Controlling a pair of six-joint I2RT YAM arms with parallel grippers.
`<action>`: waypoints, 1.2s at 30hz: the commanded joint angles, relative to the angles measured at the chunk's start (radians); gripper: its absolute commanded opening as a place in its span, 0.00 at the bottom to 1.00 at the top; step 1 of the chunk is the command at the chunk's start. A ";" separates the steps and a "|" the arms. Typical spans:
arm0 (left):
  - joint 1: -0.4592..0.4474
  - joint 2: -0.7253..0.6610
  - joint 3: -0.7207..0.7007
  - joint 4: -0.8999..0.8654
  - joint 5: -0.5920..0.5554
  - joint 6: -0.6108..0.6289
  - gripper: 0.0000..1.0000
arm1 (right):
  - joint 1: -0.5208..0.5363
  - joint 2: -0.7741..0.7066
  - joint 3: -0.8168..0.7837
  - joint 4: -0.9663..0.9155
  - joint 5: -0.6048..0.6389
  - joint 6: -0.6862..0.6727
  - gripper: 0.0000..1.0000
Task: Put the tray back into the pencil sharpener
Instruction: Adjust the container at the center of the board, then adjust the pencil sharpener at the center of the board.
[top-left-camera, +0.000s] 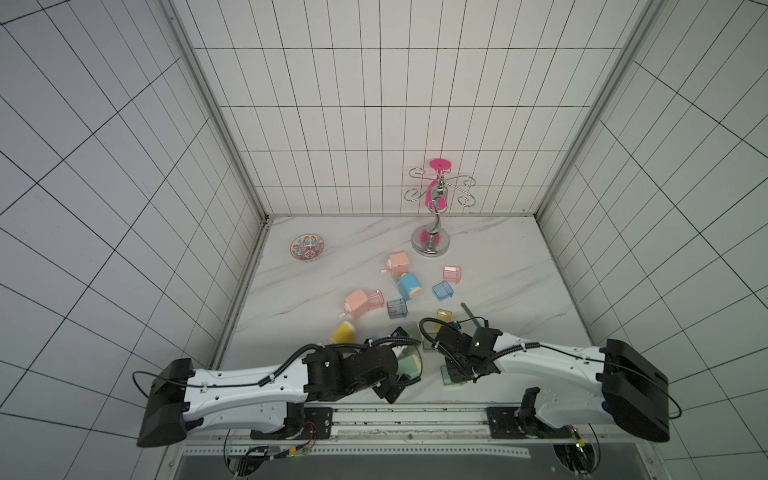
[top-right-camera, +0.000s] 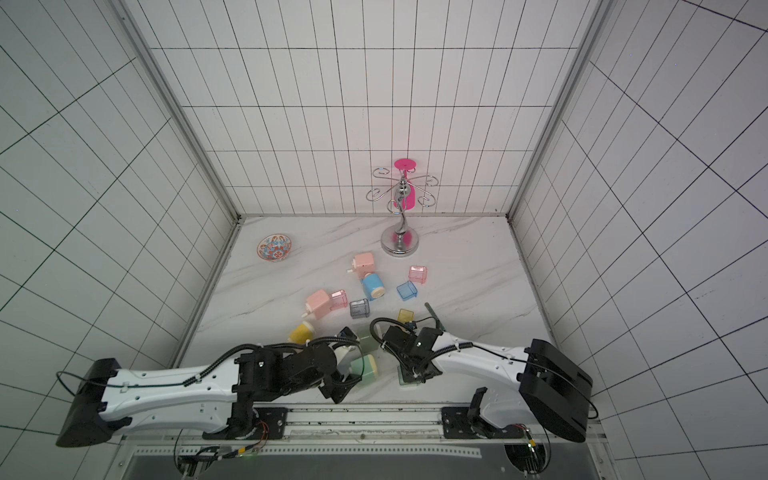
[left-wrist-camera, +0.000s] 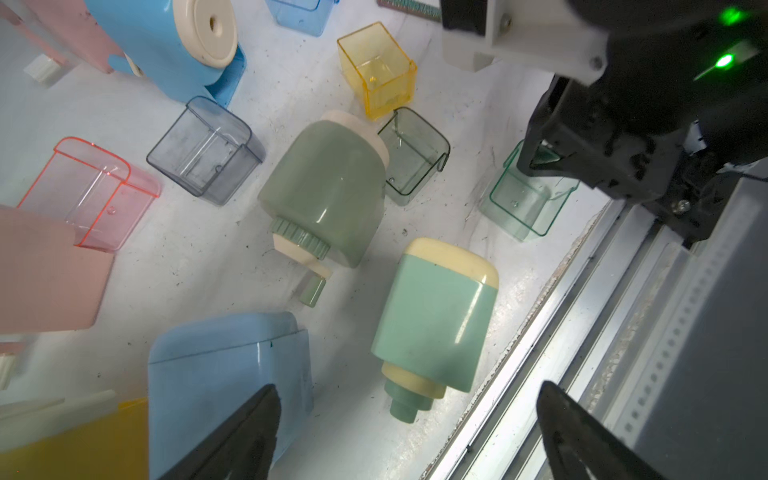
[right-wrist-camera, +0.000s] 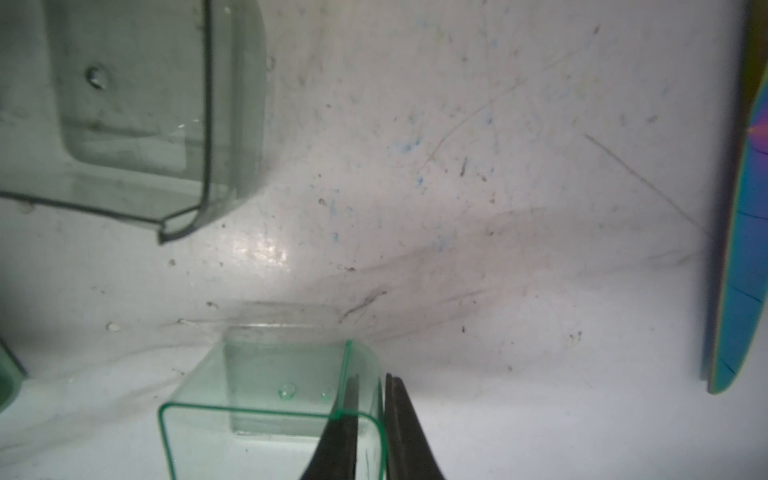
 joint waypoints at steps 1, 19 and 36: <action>-0.003 0.028 0.028 -0.004 0.019 0.015 0.97 | 0.005 -0.075 0.001 0.000 0.007 0.006 0.22; 0.031 0.218 0.072 0.056 0.072 0.121 0.96 | -0.096 -0.431 -0.162 0.011 -0.026 0.075 0.35; 0.076 0.273 0.058 0.102 0.227 0.257 0.74 | -0.107 -0.431 -0.188 0.052 -0.074 0.076 0.35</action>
